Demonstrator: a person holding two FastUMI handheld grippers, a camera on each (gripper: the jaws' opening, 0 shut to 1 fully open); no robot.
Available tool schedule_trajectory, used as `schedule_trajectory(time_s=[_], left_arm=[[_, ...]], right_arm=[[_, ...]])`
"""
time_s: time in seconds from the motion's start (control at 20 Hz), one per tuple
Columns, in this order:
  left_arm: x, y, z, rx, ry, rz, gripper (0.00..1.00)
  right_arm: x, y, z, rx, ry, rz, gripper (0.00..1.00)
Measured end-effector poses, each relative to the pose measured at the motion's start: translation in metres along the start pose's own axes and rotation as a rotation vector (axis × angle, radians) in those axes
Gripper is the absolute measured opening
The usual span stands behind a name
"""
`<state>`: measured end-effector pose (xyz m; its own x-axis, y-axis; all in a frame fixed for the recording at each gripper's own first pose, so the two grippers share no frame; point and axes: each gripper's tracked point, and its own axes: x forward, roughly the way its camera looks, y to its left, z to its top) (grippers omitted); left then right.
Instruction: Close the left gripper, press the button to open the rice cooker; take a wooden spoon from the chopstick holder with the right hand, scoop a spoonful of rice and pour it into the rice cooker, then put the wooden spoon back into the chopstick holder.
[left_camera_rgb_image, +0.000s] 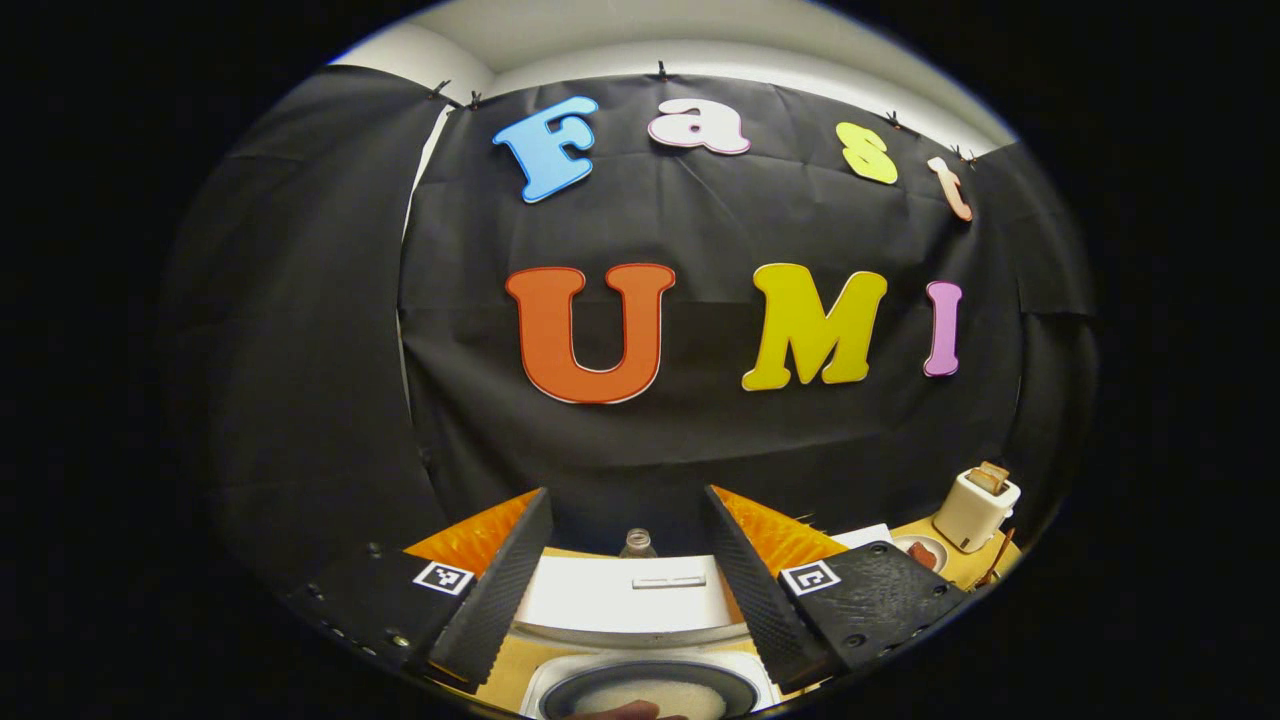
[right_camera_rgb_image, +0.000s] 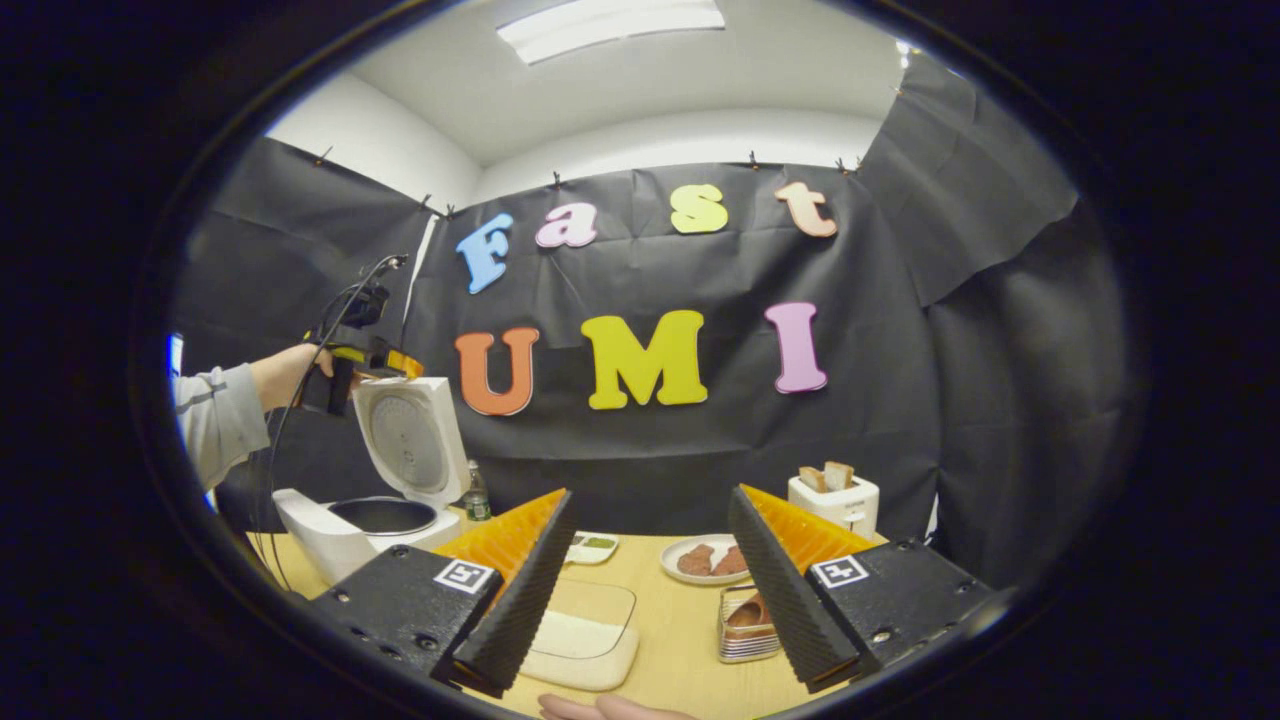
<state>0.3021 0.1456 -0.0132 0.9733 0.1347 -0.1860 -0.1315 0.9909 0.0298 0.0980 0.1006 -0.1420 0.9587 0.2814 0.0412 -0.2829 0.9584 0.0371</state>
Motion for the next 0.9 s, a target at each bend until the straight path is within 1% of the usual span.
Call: schedule_trajectory(time_s=[0.2, 0.25, 0.3, 0.4, 0.45, 0.6, 0.65, 0.75, 0.9], left_arm=[[-0.020, 0.001, -0.009, -0.004, 0.056, 0.014, 0.96], [-0.026, 0.000, -0.012, -0.004, 0.070, 0.018, 1.00], [-0.030, 0.001, -0.016, -0.007, 0.085, 0.022, 0.96], [-0.042, 0.000, -0.025, -0.005, 0.117, 0.027, 0.96], [-0.047, -0.004, -0.031, -0.006, 0.133, 0.017, 0.96], [-0.061, -0.011, -0.062, -0.010, 0.223, -0.003, 0.95], [-0.067, -0.011, -0.074, -0.024, 0.255, -0.001, 0.95], [-0.078, -0.019, -0.097, -0.062, 0.313, -0.033, 0.96], [-0.091, -0.014, -0.138, -0.037, 0.395, -0.018, 0.94]], right_arm=[[-0.006, 0.013, -0.004, 0.003, 0.035, 0.017, 1.00], [-0.008, 0.016, -0.005, 0.000, 0.039, 0.020, 1.00], [-0.012, 0.019, -0.005, -0.006, 0.043, 0.023, 1.00], [-0.018, 0.025, -0.007, -0.017, 0.042, 0.030, 1.00], [-0.021, 0.029, -0.008, -0.024, 0.042, 0.035, 1.00], [-0.030, 0.042, -0.013, -0.042, 0.054, 0.053, 1.00], [-0.033, 0.046, -0.015, -0.039, 0.058, 0.059, 1.00], [-0.040, 0.058, -0.023, -0.036, 0.076, 0.084, 1.00], [-0.052, 0.068, -0.036, -0.045, 0.102, 0.099, 1.00]])
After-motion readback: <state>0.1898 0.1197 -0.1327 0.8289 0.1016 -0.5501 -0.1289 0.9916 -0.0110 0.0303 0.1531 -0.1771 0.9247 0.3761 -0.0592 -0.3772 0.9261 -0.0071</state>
